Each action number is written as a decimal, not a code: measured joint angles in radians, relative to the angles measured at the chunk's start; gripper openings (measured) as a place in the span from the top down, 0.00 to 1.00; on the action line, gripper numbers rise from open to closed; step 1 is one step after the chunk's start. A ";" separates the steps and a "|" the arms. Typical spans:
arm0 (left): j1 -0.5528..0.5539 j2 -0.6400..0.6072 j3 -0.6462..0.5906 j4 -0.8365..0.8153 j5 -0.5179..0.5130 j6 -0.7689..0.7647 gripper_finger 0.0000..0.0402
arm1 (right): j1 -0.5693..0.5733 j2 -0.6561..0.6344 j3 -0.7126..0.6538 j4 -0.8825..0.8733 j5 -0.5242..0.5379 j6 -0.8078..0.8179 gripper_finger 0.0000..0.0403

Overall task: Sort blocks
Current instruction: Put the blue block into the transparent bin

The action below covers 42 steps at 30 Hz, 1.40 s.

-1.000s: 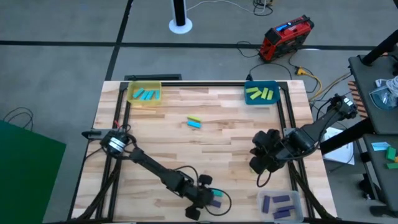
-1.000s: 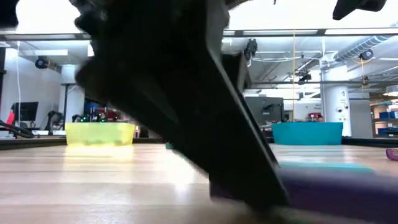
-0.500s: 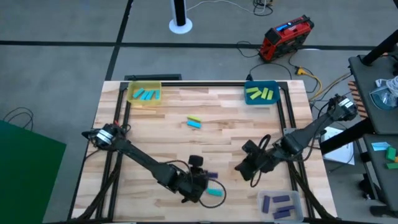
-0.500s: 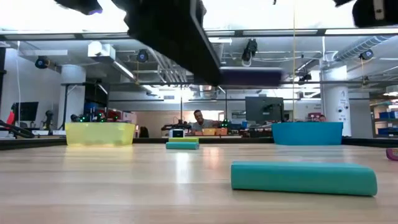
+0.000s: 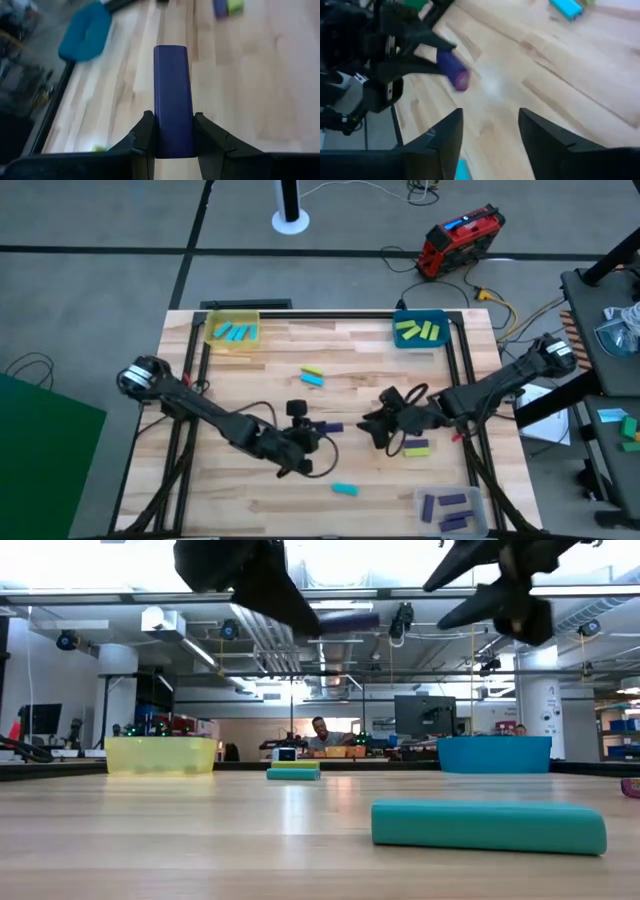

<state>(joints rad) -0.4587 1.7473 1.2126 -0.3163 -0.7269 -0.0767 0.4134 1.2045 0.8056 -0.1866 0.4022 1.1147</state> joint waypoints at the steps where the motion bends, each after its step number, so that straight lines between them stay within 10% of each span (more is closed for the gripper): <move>1: 0.003 -0.022 -0.032 0.054 0.004 0.026 0.81 | -0.013 0.000 -0.008 0.022 -0.001 -0.023 0.54; 15: 0.028 -0.070 -0.098 0.223 0.012 0.183 0.81 | -0.151 0.081 -0.006 0.281 -0.265 -0.078 0.47; 27: 0.047 -0.069 -0.095 0.228 0.059 0.241 0.81 | -0.152 0.224 0.107 0.318 -0.271 -0.187 0.49; 37: 0.046 -0.071 -0.097 0.208 0.059 0.257 0.81 | -0.154 0.322 0.192 0.278 -0.263 -0.213 0.86; 42: 0.048 -0.071 -0.097 0.210 0.058 0.255 0.77 | -0.156 0.316 0.220 0.197 -0.264 -0.237 0.87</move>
<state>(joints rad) -0.4112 1.6768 1.1160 -0.1060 -0.6685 0.1780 0.2577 1.5207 1.0261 0.0105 0.1379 0.8780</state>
